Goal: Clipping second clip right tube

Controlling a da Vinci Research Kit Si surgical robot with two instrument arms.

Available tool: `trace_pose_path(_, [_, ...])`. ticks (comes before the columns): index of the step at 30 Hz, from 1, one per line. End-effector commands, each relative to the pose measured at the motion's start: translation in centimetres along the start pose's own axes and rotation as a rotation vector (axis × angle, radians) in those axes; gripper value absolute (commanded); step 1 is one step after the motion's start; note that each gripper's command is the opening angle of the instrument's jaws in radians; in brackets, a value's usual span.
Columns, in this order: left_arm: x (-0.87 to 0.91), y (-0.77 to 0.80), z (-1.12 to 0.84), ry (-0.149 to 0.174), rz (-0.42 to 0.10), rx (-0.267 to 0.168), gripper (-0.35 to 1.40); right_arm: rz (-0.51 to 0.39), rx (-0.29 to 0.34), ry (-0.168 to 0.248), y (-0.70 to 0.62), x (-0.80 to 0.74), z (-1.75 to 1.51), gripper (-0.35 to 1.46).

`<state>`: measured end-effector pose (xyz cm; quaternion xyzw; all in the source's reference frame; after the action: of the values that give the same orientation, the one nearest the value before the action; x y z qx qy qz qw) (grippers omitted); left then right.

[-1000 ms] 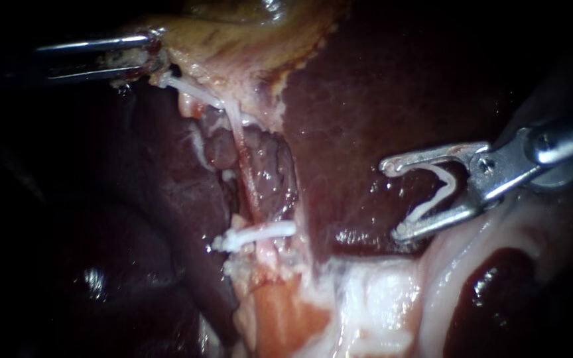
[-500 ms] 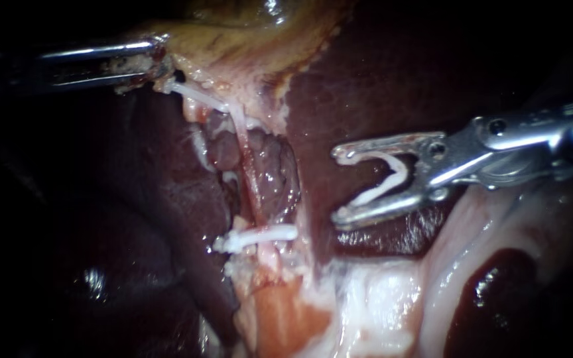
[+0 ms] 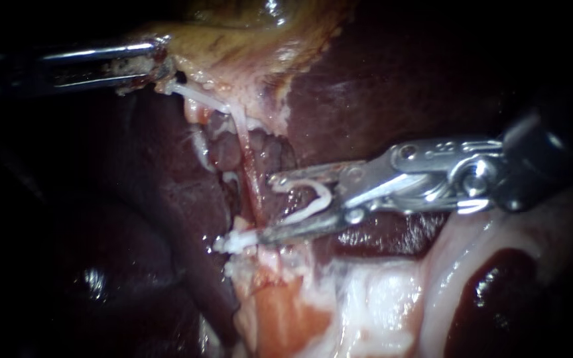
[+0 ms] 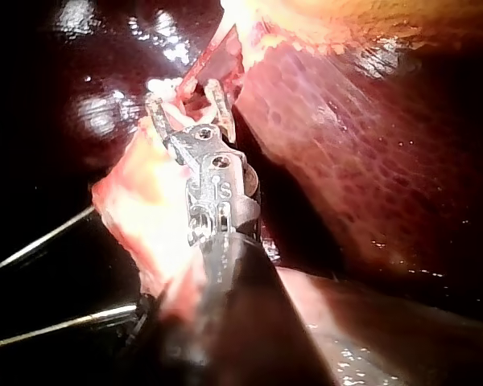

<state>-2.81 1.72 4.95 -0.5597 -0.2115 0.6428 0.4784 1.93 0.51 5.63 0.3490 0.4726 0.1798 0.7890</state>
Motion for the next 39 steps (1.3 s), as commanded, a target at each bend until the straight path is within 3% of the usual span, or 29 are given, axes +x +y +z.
trace_pose_path(1, [0.0,0.0,0.0,0.0,0.0,0.0,-0.35,0.017,0.023,0.018,0.0,0.0,0.05,0.49])
trace_pose_path(9, [0.0,0.01,0.02,0.001,0.0,0.002,-0.35,0.08,0.139,0.101,-0.07,0.07,0.18,0.5])
trace_pose_path(19, [0.0,0.01,0.01,-0.001,0.0,-0.001,-0.35,0.116,0.276,0.206,-0.46,0.36,0.07,0.49])
trace_pose_path(26, [0.0,0.01,0.01,0.0,0.0,-0.001,-0.35,0.11,0.321,0.195,-0.48,0.39,0.04,0.47])
trace_pose_path(39, [-0.02,0.01,0.03,-0.001,0.001,-0.003,-0.35,0.106,0.32,0.19,-0.39,0.29,0.03,0.3])
